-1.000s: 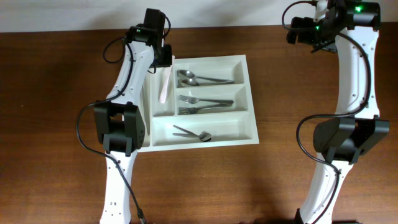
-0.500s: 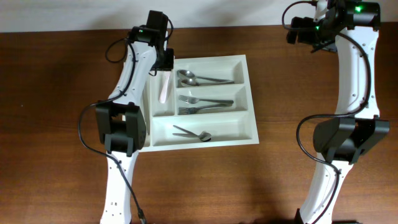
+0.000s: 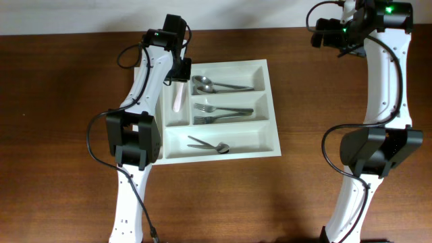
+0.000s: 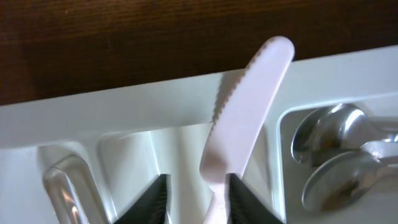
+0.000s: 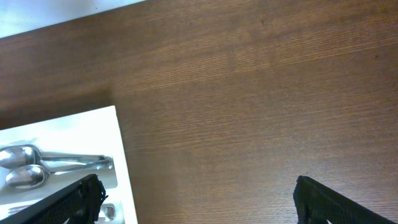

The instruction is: Pack container

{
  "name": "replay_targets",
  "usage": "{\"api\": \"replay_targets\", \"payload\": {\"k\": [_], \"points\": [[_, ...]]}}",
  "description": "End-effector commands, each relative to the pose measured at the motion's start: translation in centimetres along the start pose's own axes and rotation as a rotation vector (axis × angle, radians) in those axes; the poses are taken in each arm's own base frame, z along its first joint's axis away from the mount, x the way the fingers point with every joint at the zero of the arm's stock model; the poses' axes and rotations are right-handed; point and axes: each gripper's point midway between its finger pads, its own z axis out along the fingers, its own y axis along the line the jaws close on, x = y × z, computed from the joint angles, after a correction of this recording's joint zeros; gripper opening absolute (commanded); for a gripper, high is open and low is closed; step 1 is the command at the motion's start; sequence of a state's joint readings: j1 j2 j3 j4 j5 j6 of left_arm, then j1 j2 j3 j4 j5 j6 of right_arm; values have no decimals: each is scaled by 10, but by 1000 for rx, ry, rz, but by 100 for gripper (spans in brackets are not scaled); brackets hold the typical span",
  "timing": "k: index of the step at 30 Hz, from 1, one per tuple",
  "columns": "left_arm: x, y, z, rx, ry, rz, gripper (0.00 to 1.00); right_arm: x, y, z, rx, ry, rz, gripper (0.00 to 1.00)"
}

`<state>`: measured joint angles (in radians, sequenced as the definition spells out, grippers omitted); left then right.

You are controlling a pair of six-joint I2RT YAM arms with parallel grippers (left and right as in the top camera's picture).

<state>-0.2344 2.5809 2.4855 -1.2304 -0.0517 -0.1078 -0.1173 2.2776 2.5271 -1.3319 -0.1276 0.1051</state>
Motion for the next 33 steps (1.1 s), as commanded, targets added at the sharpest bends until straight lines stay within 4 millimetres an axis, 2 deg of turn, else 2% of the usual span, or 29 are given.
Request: {"api": "replay_targets", "payload": {"k": [1, 5, 9, 12, 23, 33], "points": [[-6, -2, -8, 12, -24, 11, 22, 1, -2, 3, 7, 7, 7, 99], [-6, -2, -8, 13, -24, 11, 24, 1, -2, 3, 7, 7, 7, 99], [-3, -2, -8, 12, -12, 12, 33, 1, -2, 3, 7, 7, 7, 99], [0, -1, -8, 11, 1, 12, 36, 1, -2, 3, 7, 7, 7, 99], [9, -1, -7, 8, 37, 16, 37, 1, -2, 3, 7, 7, 7, 99], [19, -12, 3, 8, 79, 39, 36, 1, -2, 3, 7, 7, 7, 99]]}}
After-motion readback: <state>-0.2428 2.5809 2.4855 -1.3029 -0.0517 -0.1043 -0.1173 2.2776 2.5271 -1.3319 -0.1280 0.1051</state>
